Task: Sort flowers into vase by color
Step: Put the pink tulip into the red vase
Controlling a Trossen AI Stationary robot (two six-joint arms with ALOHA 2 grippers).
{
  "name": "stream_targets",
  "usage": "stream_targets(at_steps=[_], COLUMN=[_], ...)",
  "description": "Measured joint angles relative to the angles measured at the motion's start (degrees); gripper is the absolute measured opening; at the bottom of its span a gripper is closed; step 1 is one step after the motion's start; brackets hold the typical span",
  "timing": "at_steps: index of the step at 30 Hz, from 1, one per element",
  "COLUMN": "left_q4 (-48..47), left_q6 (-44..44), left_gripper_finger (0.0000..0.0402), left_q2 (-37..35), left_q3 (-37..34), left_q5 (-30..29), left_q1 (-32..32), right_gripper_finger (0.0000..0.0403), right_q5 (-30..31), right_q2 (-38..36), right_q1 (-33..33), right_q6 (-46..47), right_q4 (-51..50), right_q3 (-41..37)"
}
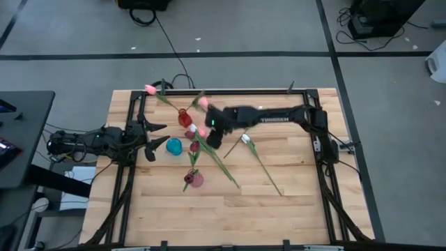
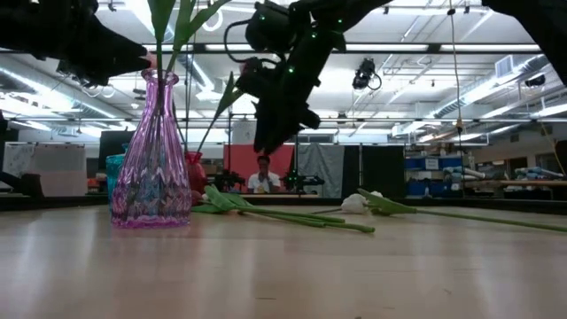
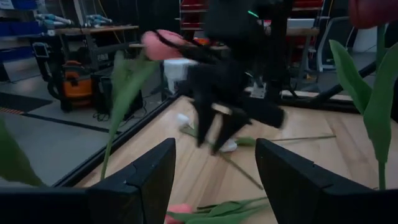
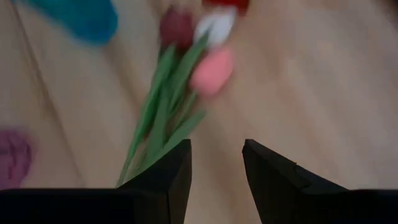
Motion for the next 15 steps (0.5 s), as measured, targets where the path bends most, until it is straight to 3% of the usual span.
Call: stream_targets(at_steps=[7, 15], left_q4=[1.4, 1.7], left_q6=[-0.2, -0.3], left_gripper_finger=[0.0227, 0.0227], left_q2=[0.0, 0.0], left_q3=[0.0, 0.0], left_q5=[0.0, 0.0], left_q1=[0.0, 0.0], right_gripper_finger=[0.0157, 0.0157], right_q5=[4.8, 2.9], right_q2=[0.1, 0.1], right_q1=[6.6, 7.5], right_q6=[8.9, 10.8], right_q4=[0.4, 2.5], right_q3=[-6.6, -8.2])
